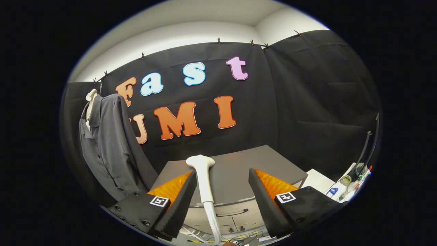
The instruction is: Iron the clothes twice with a garment steamer, once on the left side and once on the right side.
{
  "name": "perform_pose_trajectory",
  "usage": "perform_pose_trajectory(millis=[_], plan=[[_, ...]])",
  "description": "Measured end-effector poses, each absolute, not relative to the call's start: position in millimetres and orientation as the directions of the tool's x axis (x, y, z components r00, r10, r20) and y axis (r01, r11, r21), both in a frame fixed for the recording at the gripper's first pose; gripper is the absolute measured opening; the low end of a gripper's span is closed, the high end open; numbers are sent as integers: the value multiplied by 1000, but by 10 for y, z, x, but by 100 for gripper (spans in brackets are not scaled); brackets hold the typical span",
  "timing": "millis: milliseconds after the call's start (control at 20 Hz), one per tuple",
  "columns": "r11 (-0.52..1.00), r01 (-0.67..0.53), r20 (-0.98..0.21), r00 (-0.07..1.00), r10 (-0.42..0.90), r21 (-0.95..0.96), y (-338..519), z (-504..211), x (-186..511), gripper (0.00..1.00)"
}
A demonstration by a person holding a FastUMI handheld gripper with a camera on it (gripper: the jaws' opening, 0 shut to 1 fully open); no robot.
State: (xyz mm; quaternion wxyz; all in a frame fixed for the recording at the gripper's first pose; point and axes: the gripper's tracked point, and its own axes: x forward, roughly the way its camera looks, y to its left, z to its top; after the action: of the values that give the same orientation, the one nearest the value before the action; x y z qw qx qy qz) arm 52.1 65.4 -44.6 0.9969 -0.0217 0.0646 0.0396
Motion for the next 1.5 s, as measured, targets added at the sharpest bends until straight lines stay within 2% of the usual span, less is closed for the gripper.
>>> perform_pose_trajectory(millis=[550,850,1150,1450,1500], plan=[[987,-140,-233,965,119,-75,1177,-940,1248,98],[980,-167,-331,935,124,-104,1366,-1345,1812,99],[984,-135,-392,917,81,-112,1324,-1580,2227,99],[988,-117,-473,879,55,-103,1307,-1852,2381,87],[988,-116,-488,871,51,-103,1295,-1900,2377,80]])
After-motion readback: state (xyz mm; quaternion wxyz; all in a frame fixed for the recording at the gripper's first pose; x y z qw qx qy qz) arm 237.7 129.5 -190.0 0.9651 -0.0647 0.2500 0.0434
